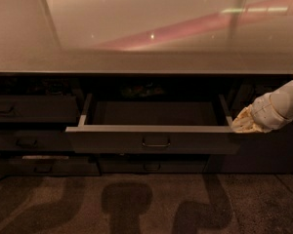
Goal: Open top drawer
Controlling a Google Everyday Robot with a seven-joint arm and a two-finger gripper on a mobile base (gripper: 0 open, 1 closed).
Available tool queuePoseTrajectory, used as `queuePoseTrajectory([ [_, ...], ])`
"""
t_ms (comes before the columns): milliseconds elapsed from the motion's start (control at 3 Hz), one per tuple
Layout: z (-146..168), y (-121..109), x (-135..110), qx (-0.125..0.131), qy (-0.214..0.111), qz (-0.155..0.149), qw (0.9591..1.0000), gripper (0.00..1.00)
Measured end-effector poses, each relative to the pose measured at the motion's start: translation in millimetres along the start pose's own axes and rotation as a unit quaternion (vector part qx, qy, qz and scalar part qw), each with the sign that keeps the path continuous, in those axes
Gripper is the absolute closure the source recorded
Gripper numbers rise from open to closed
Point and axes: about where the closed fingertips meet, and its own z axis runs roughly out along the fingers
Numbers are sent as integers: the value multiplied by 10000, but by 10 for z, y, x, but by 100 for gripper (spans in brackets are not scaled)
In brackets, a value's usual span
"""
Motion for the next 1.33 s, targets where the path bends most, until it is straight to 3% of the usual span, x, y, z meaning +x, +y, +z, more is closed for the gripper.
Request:
queuePoseTrajectory([
  [333, -22, 35, -48, -89, -1041, -257, 9942, 100],
  [667, -136, 36, -127, -171, -1280, -456, 9906, 100],
  [1000, -24, 13, -83, -293, -1294, -324, 9906, 100],
  [1333, 3, -224, 12, -437, -1184, 5, 9920, 100],
])
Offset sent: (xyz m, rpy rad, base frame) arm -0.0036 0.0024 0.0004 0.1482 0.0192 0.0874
